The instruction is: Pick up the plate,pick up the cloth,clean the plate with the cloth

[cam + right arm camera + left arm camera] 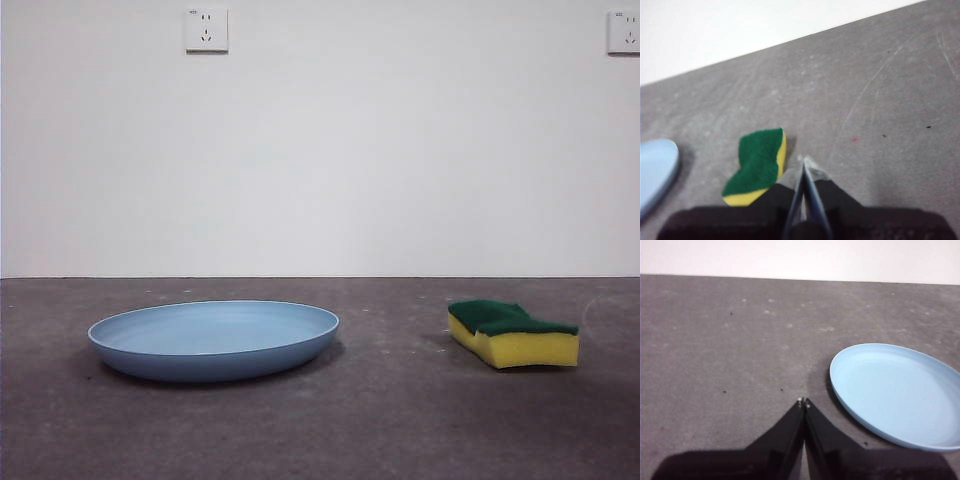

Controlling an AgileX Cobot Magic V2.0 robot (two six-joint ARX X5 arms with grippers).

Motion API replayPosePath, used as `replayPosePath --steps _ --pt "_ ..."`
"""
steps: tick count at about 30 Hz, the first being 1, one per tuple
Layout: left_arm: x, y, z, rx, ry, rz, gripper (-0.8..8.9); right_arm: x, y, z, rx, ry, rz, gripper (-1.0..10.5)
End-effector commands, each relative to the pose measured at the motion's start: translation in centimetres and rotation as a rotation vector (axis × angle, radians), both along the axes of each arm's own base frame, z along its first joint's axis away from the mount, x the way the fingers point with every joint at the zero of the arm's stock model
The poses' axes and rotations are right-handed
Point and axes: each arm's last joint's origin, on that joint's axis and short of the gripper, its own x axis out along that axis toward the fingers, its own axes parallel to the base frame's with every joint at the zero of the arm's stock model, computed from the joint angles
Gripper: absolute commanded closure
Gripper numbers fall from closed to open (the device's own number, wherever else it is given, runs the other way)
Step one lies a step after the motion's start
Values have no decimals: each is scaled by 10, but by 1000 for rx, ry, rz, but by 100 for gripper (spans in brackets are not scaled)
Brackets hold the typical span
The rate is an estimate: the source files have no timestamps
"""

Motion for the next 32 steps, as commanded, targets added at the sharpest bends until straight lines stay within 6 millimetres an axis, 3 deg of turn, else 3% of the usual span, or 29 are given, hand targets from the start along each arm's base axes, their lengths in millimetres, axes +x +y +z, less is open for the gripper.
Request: replayPosePath --steps 1,10,18,23,28,30,32 --pt "-3 1 12 -78 3 19 819 0 0 15 80 -7 -12 956" --pt "-4 -1 49 -101 75 -24 819 9 4 68 98 147 68 956" --pt "15 -5 88 -98 184 -74 819 36 13 110 107 272 278 952" --pt "35 -10 104 -82 311 -181 817 56 18 117 111 361 423 946" --pt "56 -16 107 -99 407 -265 813 69 21 111 117 418 479 935" --pt "63 -17 104 -106 439 -278 787 72 21 108 119 438 477 842" --pt "68 -18 101 -113 463 -292 635 74 22 106 120 450 473 678"
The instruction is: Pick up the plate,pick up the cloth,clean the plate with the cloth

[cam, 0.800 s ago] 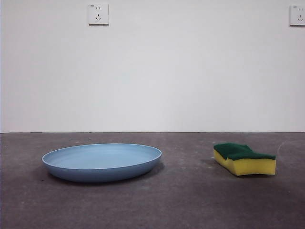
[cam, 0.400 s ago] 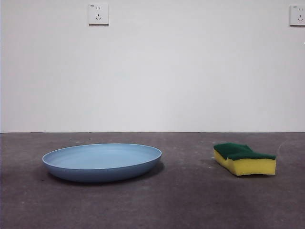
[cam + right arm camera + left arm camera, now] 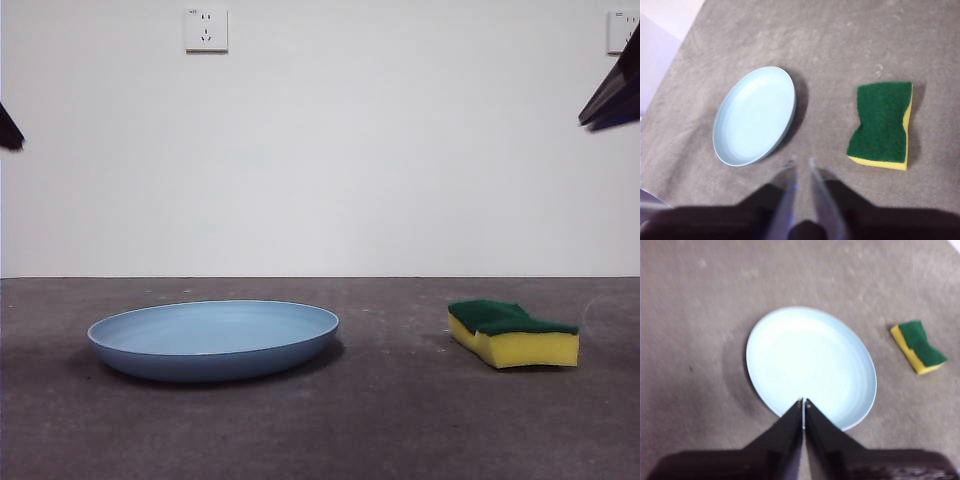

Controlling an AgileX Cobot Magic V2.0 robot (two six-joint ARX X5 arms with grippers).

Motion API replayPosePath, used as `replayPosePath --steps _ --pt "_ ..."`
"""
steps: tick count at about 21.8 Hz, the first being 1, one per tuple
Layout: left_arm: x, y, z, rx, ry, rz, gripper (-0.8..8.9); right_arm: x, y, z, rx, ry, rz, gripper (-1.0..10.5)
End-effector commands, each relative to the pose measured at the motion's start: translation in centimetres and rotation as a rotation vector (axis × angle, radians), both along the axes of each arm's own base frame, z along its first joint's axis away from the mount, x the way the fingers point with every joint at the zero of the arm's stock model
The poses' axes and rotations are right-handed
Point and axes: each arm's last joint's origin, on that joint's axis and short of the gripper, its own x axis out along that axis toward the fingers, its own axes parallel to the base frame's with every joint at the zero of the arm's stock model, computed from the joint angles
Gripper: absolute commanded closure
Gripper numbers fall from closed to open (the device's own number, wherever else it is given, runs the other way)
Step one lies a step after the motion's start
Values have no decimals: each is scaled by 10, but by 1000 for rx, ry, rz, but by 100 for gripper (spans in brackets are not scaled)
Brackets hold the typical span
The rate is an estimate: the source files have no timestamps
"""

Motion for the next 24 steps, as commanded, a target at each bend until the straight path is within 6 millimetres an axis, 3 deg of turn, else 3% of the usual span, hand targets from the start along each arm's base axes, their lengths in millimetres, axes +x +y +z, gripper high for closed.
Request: replayPosePath --steps 1,2,3,8,14,19,24 --pt "6 -1 -3 3 8 -22 550 2 0 -1 -12 -4 3 611" --pt "10 -1 -5 -2 17 -14 427 2 0 -1 -14 -1 1 501" --pt "13 -2 -6 -3 22 -13 382 3 0 -1 -14 0 0 444" --pt "34 -5 -4 1 60 -18 382 3 0 -1 -8 5 -2 442" --pt "93 -14 -2 50 205 -38 382 3 0 -1 -8 7 -1 442" --pt "138 -24 -27 162 342 -9 382 3 0 -1 -8 7 -1 443" --pt "155 -36 -65 248 435 1 382 3 0 -1 -8 7 -1 443"
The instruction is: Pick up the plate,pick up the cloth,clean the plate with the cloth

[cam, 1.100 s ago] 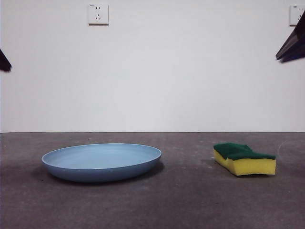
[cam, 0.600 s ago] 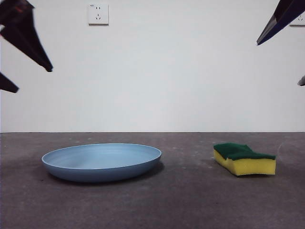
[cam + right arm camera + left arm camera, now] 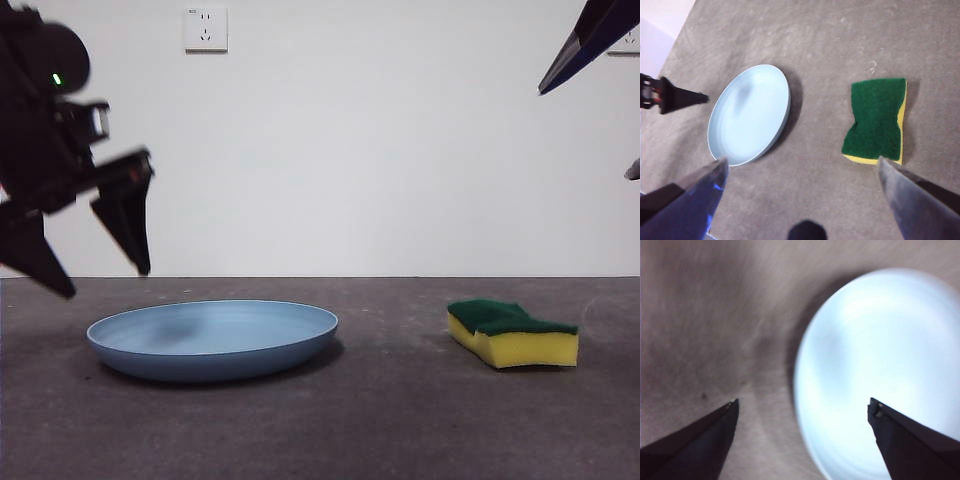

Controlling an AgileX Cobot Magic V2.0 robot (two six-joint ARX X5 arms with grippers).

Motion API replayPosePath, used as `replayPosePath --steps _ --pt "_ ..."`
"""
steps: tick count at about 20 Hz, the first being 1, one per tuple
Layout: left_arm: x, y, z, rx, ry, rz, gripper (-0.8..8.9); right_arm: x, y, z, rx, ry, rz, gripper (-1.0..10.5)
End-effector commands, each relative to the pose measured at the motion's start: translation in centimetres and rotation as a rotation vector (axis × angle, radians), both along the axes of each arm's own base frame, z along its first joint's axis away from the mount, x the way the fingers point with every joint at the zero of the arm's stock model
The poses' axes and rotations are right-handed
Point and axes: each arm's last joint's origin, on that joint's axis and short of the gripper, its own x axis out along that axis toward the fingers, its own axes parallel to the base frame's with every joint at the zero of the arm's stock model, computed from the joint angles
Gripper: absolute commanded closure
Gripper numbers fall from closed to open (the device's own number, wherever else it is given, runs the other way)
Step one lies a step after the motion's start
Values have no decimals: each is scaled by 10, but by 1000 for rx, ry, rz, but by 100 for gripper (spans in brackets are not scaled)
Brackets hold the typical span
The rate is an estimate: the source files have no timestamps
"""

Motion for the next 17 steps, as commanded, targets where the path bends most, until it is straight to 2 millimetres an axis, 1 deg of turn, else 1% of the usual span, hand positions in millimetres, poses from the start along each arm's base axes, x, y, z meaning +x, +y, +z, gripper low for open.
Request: replayPosePath --steps 1,6,7,9,11,12,13,14,17 --pt "4 -5 -17 24 42 -19 382 0 0 1 -3 -7 3 443" --pt "11 -10 -35 33 68 -30 383 0 0 1 -3 -7 3 443" --pt "11 -11 -38 37 75 -32 406 0 0 1 -3 -7 3 443" --pt "12 -12 -42 43 89 -34 497 0 0 1 -3 -7 3 443" --pt "11 -14 -43 47 90 -38 509 0 0 1 -3 -6 3 443" --pt "11 -14 -43 54 89 -36 572 0 0 1 -3 -6 3 443" --pt "11 -14 -43 60 90 -37 717 0 0 1 -3 -7 3 443" --pt "11 -14 -43 64 85 -51 829 0 0 1 -3 -7 3 444" --pt "11 -16 -42 63 82 -66 822 1 0 1 -4 -7 2 446"
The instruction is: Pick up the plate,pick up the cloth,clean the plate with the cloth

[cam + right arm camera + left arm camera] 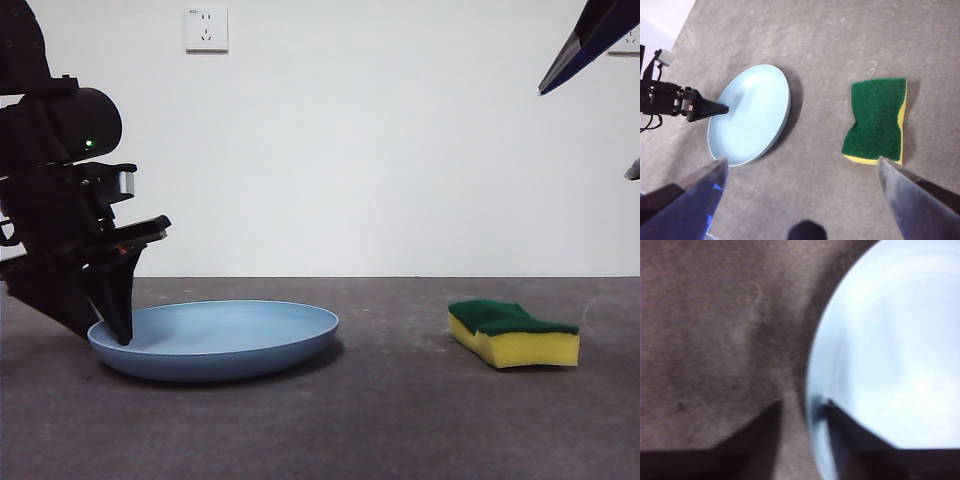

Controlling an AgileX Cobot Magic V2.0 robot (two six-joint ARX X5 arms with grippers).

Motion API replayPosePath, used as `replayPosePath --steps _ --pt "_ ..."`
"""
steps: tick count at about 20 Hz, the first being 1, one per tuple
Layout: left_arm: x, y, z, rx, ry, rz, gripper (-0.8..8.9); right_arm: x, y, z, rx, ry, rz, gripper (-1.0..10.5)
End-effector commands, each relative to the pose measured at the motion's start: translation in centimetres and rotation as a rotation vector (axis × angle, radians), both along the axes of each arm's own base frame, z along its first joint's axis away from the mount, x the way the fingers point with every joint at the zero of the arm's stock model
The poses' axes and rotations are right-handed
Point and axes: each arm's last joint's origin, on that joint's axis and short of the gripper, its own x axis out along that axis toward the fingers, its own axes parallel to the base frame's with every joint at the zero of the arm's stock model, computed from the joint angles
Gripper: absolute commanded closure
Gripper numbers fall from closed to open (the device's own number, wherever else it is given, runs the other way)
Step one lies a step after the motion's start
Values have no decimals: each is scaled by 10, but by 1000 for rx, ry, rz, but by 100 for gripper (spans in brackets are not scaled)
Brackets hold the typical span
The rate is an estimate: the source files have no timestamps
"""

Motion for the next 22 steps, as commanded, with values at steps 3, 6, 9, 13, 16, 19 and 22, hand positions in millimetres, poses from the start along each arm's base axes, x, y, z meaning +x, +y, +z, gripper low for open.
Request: replayPosePath --steps 3,6,9,13,16,19,22 --pt "-5 -7 7 6 -25 -39 822 7 1 5 -14 -4 -9 446" --pt "-11 -12 30 -10 -87 -59 821 21 5 19 -103 -3 -6 447" --pt "-21 -13 52 -23 -140 -68 822 40 21 28 -263 32 16 447" --pt "-34 -10 77 -40 -207 -69 822 64 52 15 -418 78 53 448" --pt "-44 -7 94 -52 -254 -69 822 79 71 -9 -544 128 63 453" --pt "-50 -5 103 -58 -275 -69 822 96 80 -36 -600 177 71 488" --pt "-53 -4 102 -52 -252 -69 822 109 85 -61 -621 224 82 489"
